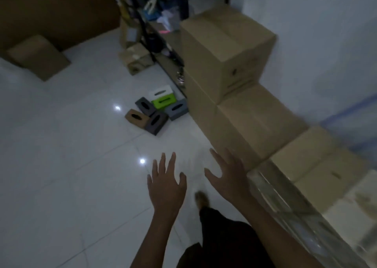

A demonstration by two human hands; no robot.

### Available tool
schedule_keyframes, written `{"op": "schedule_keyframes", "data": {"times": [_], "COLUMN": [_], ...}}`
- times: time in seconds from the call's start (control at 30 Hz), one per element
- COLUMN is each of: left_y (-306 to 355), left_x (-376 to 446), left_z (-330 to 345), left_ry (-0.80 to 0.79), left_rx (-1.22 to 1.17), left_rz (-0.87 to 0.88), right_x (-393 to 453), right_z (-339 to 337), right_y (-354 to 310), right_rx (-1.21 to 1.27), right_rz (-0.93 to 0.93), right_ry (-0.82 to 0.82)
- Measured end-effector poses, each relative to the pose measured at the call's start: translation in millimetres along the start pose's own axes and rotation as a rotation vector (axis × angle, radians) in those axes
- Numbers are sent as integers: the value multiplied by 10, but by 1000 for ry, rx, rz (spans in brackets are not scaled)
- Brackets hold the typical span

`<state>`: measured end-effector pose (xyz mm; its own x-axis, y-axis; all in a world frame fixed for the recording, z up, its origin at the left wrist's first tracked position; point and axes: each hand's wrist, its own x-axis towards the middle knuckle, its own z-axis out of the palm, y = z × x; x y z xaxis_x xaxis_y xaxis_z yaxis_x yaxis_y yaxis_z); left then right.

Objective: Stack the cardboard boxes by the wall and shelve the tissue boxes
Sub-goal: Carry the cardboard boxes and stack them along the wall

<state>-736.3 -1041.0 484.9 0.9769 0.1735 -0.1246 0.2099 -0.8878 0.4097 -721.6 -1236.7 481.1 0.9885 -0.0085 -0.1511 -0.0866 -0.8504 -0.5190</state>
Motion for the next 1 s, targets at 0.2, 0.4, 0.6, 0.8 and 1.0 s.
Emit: {"op": "schedule_keyframes", "data": {"times": [0.2, 0.4, 0.6, 0.8, 1.0], "left_y": [-787, -1369, -1977, -2846, -3758], "left_x": [1001, 2240, 3344, 4531, 5719], "left_z": [-334, -867, -1354, -1910, -2657], "left_ry": [11, 32, 54, 120, 85], "left_rx": [189, 255, 164, 82, 40], "left_rz": [-72, -169, -207, -173, -109], "right_x": [1096, 2262, 3356, 4381, 5134], "right_z": [377, 641, 1008, 1557, 2062], "right_y": [-1083, -2015, -2987, -4039, -5207], "right_rx": [-54, -77, -121, -85, -6], "right_rz": [-135, -167, -256, -230, -74], "right_ry": [-105, -159, -162, -116, -93]}}
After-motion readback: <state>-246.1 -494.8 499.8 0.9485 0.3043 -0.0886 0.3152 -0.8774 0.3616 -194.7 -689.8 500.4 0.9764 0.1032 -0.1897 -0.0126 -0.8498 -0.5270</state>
